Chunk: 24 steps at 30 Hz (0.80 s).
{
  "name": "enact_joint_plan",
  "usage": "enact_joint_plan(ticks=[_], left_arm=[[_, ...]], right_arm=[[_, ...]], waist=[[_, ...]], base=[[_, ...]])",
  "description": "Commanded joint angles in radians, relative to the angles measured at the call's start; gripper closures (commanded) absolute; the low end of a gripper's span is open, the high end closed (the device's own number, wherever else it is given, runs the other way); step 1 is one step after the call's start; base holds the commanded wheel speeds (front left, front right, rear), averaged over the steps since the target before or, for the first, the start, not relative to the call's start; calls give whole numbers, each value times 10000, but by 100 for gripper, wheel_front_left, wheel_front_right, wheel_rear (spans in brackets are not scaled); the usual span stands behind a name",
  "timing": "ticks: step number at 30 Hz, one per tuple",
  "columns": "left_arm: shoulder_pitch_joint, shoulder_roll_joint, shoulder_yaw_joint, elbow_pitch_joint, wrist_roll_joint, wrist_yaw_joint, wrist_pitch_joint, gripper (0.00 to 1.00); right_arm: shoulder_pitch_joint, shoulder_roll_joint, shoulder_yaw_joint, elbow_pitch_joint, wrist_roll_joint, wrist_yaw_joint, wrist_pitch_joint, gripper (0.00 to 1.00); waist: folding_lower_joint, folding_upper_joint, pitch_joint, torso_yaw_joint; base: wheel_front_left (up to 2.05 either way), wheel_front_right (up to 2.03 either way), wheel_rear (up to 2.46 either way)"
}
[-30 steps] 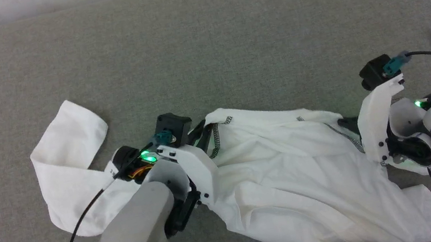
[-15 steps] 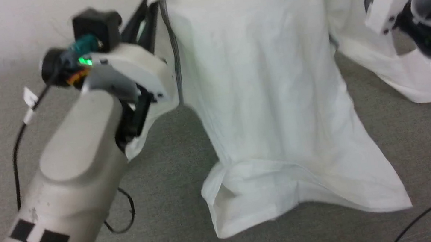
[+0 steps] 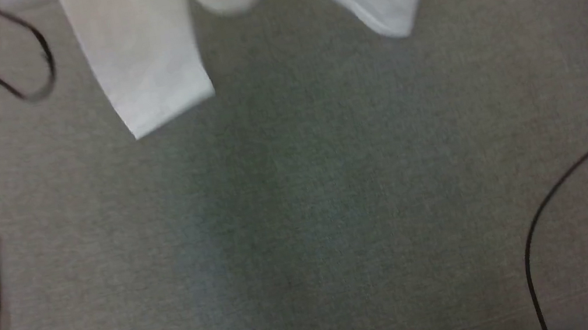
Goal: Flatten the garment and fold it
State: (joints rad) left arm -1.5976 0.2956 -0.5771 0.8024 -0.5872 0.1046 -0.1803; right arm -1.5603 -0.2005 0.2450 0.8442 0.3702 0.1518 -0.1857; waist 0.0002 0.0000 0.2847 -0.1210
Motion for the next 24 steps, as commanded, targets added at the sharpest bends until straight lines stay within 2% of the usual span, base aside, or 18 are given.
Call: enact_joint_plan(ticks=[1,7,11,18,24], left_arm=[[-170,621,309,382,72,219,-72,100],[-1826,575,495,1083,247,214,-502,100],[-2245,404,553,1399,266,174,-662,100],[-1741,286,935,1816,-9,-6,-797,100],[-369,170,1652,1260,-211,-145,-811,100]], right_arm=[[-227,-514,-419,211,-98,-211,-172,100],[-1774,-169,-1071,501,-903,-211,-678,100],[-2193,77,-1314,442,-1186,-211,-746,100],[-1762,528,-1172,386,-1337,-211,-757,100],[-614,727,-289,291,-1096,-211,-759,100]], waist=[[-2,0,1616,-660],[-2,0,2873,-803],[-2,0,3525,-754],[-2,0,3995,-653],[-2,0,3816,-448]], base=[[0,0,0],[0,0,0],[0,0,0],[0,0,0],[0,0,0]])
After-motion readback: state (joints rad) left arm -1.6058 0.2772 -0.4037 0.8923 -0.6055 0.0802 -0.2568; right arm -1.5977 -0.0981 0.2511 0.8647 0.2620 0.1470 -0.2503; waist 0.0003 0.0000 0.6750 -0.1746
